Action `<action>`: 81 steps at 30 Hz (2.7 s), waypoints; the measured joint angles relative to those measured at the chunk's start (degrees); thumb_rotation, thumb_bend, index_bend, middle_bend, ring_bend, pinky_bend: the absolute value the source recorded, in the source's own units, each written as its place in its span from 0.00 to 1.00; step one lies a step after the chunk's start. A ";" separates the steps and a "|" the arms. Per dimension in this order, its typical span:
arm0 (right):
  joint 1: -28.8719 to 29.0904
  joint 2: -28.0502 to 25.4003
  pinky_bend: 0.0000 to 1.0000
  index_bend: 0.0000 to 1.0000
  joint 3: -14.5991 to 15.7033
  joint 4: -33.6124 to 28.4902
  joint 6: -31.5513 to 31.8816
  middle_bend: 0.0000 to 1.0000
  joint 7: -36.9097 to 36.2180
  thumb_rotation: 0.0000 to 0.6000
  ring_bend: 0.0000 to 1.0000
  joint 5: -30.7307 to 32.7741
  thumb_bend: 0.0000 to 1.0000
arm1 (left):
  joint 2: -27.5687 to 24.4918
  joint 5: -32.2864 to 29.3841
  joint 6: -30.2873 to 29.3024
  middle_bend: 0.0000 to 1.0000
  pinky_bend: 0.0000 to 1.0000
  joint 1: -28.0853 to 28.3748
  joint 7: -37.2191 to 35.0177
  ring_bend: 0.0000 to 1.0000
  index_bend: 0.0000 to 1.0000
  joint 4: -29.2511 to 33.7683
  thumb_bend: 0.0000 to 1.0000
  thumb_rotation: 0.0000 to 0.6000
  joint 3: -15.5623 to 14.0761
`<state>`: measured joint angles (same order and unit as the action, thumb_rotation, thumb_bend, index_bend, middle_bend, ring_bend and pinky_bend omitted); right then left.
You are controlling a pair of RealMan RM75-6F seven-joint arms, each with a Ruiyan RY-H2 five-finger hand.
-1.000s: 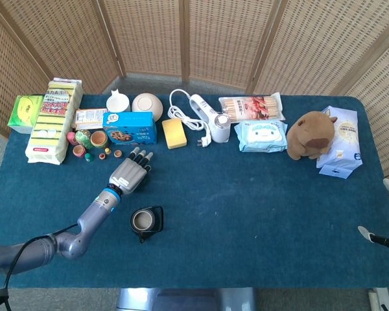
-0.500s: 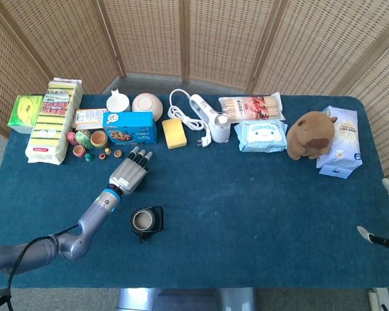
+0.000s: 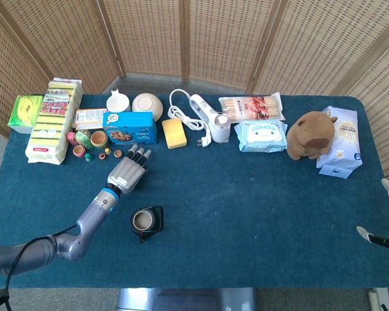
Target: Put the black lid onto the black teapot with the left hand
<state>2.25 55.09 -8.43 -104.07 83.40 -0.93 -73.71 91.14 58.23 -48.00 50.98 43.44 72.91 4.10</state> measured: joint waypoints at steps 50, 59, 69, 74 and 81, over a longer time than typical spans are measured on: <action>0.67 1.35 0.00 0.02 0.51 -0.21 -0.68 0.00 3.53 1.00 0.00 0.70 0.01 | -18.15 13.17 -7.28 0.00 0.03 -5.16 -0.78 0.00 0.44 30.29 0.25 1.00 -6.65; 0.54 1.04 0.00 0.02 0.52 -0.32 -0.56 0.00 2.97 1.00 0.00 0.51 0.01 | -16.75 15.07 -6.98 0.00 0.03 -5.60 -0.81 0.00 0.44 31.03 0.25 1.00 -7.49; 0.45 0.85 0.00 0.02 0.58 -0.40 -0.49 0.00 2.65 1.00 0.00 0.31 0.01 | -15.45 15.91 -6.30 0.00 0.03 -5.68 -0.74 0.00 0.44 31.51 0.25 1.00 -7.72; 0.43 0.76 0.00 0.02 0.54 -0.41 -0.48 0.00 2.47 1.00 0.00 0.36 0.01 | -14.75 15.67 -5.94 0.00 0.03 -5.64 -0.12 0.00 0.44 31.53 0.25 1.00 -7.75; 0.45 0.72 0.00 0.02 0.59 -0.43 -0.57 0.00 2.43 1.00 0.00 0.30 0.01 | -14.18 15.18 -5.69 0.00 0.03 -5.53 0.87 0.00 0.44 31.78 0.25 1.00 -7.57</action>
<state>2.70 55.81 -7.84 -104.50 82.82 1.50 -73.41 76.96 73.42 -53.69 45.46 44.31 104.69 -3.47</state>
